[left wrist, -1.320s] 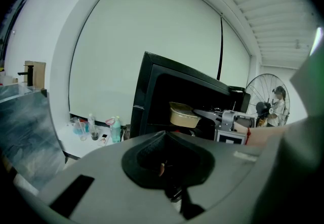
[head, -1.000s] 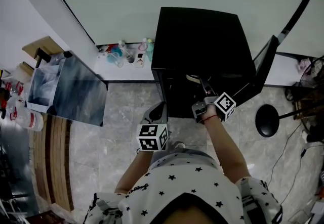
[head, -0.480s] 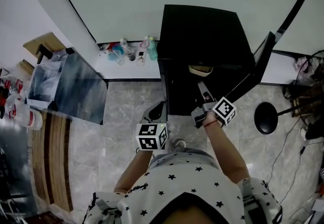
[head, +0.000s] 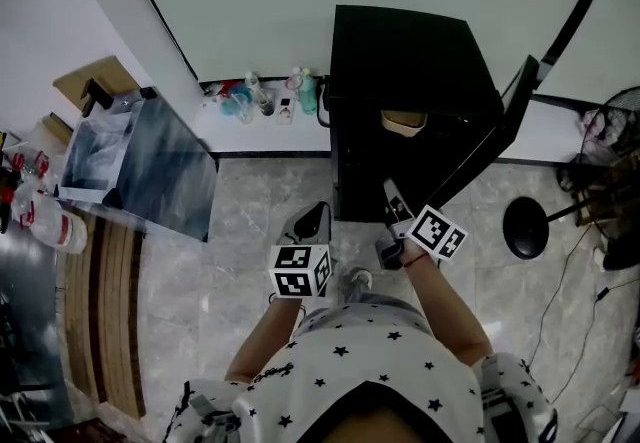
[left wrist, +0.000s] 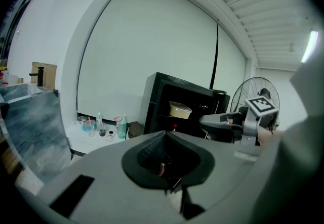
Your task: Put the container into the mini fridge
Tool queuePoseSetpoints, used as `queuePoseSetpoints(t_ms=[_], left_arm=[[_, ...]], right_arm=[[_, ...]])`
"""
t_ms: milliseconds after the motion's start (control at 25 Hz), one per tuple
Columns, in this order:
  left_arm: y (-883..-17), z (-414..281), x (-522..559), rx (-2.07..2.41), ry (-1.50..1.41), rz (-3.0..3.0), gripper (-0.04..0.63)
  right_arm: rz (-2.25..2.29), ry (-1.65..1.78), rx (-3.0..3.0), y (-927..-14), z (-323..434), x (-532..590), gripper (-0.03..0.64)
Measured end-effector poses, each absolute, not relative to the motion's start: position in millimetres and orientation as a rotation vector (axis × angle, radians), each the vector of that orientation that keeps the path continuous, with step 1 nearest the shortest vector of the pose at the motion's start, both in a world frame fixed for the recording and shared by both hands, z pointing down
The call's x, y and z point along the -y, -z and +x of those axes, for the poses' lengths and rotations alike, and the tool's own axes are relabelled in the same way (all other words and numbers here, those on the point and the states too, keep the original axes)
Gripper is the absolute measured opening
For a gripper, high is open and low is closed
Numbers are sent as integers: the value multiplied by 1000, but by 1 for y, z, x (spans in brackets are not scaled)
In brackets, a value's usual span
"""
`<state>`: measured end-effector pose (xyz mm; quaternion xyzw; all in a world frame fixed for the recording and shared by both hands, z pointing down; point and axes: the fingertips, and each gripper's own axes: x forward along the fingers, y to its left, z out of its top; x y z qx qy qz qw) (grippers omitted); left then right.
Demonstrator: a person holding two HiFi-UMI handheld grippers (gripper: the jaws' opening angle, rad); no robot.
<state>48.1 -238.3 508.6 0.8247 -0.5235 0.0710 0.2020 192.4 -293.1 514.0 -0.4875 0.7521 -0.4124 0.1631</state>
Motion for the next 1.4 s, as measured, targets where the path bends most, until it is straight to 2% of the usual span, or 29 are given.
queuePoseSetpoints(t_ms=[280,720,1400], left_arm=[[-507,34,201,1449,-191,2304,12],[-510,30,140,1416,-177,2316,12],[-524,37,44,1403,-195,2301,12]], right_arm=[[-1531,1039,-2311,-509,173,240,-5],[-1609,734,-2588,-496,140,154,-6],[-1607,569,-2738,-504,129,58,-6]])
